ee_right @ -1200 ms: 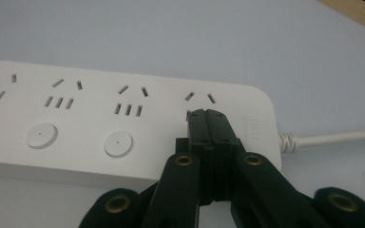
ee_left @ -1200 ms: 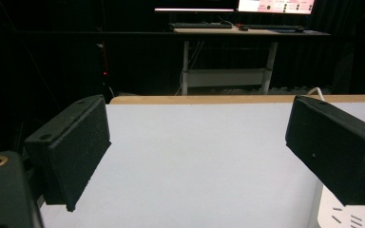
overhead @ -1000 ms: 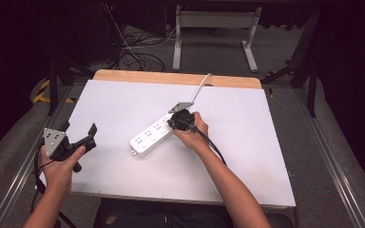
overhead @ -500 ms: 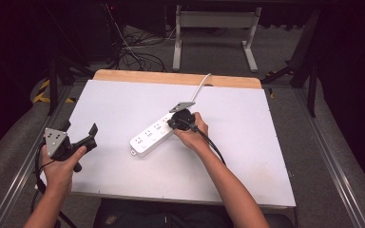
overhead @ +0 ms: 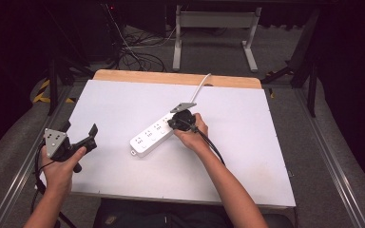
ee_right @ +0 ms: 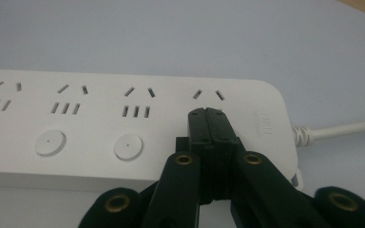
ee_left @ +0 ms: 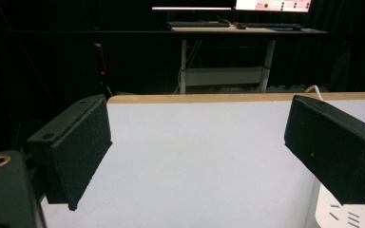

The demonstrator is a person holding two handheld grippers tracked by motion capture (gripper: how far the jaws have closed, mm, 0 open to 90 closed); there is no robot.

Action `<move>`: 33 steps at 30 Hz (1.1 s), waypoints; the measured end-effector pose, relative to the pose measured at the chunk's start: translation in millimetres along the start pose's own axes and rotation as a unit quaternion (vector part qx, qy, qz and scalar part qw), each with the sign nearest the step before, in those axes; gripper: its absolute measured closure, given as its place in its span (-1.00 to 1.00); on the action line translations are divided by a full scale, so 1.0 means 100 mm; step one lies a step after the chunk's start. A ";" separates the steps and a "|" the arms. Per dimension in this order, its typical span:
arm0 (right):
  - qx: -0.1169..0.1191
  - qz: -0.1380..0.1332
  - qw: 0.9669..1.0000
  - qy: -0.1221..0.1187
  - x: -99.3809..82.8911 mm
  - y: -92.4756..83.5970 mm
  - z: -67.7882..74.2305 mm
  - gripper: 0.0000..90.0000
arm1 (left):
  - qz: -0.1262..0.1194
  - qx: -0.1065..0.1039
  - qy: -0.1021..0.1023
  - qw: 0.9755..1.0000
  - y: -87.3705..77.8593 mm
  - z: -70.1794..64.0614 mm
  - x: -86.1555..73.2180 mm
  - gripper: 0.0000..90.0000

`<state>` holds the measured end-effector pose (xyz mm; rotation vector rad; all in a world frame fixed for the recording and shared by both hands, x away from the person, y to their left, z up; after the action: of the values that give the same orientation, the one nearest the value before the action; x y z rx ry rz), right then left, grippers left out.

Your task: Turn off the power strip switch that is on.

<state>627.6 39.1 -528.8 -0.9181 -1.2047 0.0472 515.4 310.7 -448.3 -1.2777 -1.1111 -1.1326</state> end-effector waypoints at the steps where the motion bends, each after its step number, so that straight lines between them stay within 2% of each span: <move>1: 0.003 0.001 1.000 0.001 0.00 0.00 0.00 1.00 | 0.001 0.000 0.000 1.000 0.00 0.00 0.00 -0.80; 8: 0.003 0.000 1.000 0.003 0.00 0.00 0.00 1.00 | 0.001 0.000 -0.002 1.000 0.01 0.00 0.00 -0.80; 13: 0.009 0.002 1.000 0.013 -0.01 -0.02 0.00 1.00 | 0.002 -0.003 -0.001 1.000 0.02 -0.02 0.00 -0.80; 15: 0.001 0.008 1.000 0.008 -0.02 -0.04 0.00 1.00 | 0.000 -0.003 -0.006 1.000 0.00 -0.03 0.01 -0.80; 19: -0.010 0.009 1.000 -0.001 -0.02 -0.04 0.01 1.00 | -0.001 -0.008 -0.004 1.000 -0.02 -0.06 0.01 -0.80; 28: -0.006 0.005 1.000 0.010 -0.03 -0.05 0.00 1.00 | 0.001 -0.007 -0.011 1.000 0.00 -0.05 0.01 -0.79; 33: -0.023 0.005 1.000 -0.004 -0.03 -0.04 0.02 1.00 | -0.001 -0.008 -0.011 1.000 -0.01 -0.05 0.01 -0.79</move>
<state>623.4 36.0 -528.1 -0.9647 -1.2124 0.0305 514.2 305.3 -446.7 -1.3050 -1.1209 -1.1328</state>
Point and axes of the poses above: each handheld gripper's, and its own axes: y roughly forward along the jaws, x roughly out of its top, z roughly to its left, the point moved 10 cm from there along y, roughly forward along the jaws, and after that the axes turned 7 degrees about x, right-handed, at the moved point
